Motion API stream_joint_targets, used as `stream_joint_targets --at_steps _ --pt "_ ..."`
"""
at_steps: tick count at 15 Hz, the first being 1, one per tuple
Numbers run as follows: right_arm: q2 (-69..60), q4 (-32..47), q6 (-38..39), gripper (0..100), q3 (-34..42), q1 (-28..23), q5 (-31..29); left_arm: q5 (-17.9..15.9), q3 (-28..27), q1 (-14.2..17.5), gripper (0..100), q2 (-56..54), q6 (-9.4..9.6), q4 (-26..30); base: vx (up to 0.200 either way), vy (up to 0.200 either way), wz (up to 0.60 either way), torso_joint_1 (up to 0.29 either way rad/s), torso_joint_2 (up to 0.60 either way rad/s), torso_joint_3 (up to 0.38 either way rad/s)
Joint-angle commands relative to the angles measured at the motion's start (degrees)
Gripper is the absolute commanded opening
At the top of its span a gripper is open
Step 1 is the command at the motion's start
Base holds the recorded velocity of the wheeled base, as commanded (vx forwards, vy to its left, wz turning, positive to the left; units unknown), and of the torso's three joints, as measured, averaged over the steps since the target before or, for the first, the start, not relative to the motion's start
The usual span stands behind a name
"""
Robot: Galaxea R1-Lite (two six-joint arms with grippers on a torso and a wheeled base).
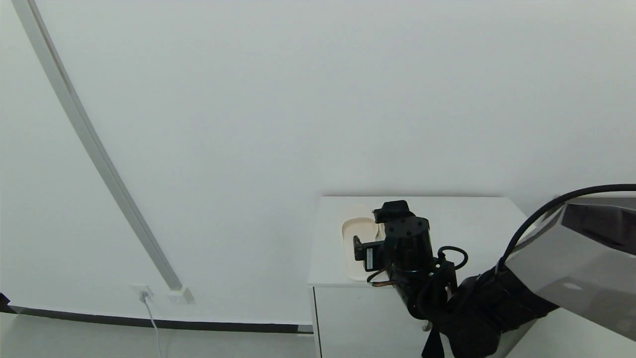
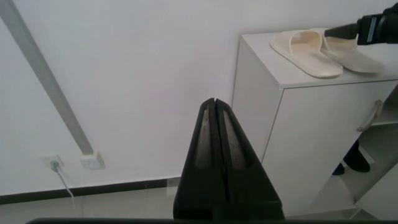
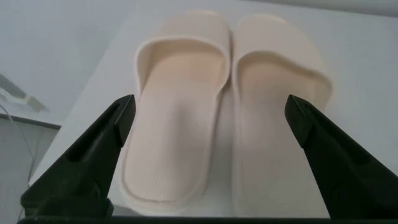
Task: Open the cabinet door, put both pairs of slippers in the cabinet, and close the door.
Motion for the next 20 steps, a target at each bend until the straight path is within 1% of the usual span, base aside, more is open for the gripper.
stream_joint_targets --at_steps 1,10,12,14,16,17,20 --pt "3.5 -0.3 -0.1 100 -1.5 -1.6 1.2 0.0 0.0 0.0 0 0.0 -0.01 0.0 0.000 0.000 0.00 0.000 0.00 0.000" --pt "9.5 0.2 -1.0 100 -10.4 -4.2 1.6 0.0 0.0 0.0 0 0.0 -0.01 0.0 0.000 0.000 0.00 0.000 0.00 0.000" --pt "10.4 0.3 -1.5 100 -12.7 -5.1 3.3 0.0 0.0 0.0 0 0.0 -0.01 0.0 0.000 0.000 0.00 0.000 0.00 0.000" --pt "12.2 0.3 -2.6 100 -14.8 -6.2 3.6 0.0 0.0 0.0 0 0.0 -0.10 0.0 0.000 0.000 0.00 0.000 0.00 0.000" --pt "12.9 1.5 -2.6 100 -16.0 -6.3 3.6 0.0 0.0 0.0 0 0.0 -0.10 0.0 0.000 0.000 0.00 0.000 0.00 0.000" --pt "13.5 3.2 -2.5 100 -17.9 -6.5 3.6 0.0 0.0 0.0 0 0.0 -0.10 0.0 0.000 0.000 0.00 0.000 0.00 0.000" --pt "15.8 4.0 -2.5 100 -20.9 -7.0 3.7 0.0 0.0 0.0 0 0.0 -0.10 0.0 0.000 0.000 0.00 0.000 0.00 0.000"
